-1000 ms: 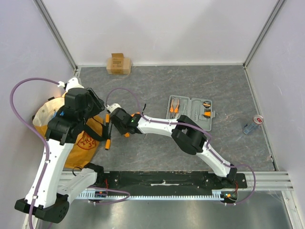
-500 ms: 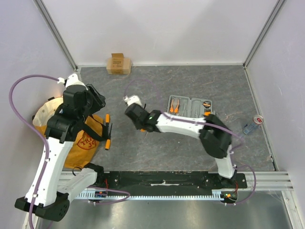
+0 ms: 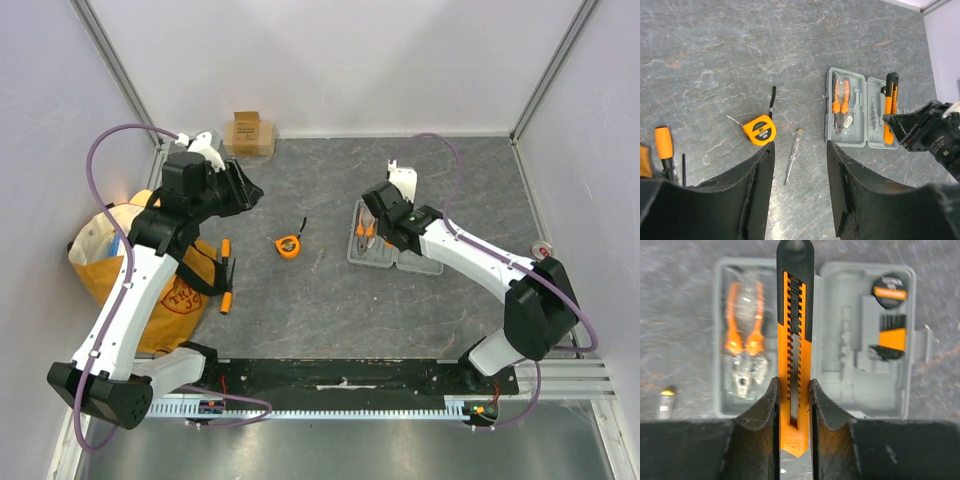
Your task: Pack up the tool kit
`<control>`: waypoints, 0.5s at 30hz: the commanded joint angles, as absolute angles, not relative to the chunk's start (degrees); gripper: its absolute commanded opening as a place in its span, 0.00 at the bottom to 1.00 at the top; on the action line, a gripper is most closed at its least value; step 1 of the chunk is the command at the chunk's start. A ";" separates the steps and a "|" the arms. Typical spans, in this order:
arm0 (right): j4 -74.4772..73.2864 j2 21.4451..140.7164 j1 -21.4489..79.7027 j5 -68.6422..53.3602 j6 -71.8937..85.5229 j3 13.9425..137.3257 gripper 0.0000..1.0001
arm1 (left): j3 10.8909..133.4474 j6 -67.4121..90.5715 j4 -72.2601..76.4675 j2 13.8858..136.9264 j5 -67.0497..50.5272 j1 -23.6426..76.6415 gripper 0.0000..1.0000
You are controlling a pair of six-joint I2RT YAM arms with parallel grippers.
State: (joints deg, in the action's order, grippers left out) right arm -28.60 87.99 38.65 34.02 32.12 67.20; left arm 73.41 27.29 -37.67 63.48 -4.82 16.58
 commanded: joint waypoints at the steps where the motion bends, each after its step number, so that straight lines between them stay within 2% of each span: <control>1: -32.43 85.87 35.34 34.99 37.70 64.08 0.17 | 75.23 23.12 -32.34 65.03 -8.79 16.79 0.52; 7: -32.53 88.76 30.59 28.75 40.26 61.61 0.18 | 76.55 22.15 -31.99 67.76 -9.75 16.61 0.52; 15: -28.65 93.69 28.22 24.70 34.37 60.73 0.18 | 76.99 21.36 -32.08 69.52 -10.02 16.61 0.52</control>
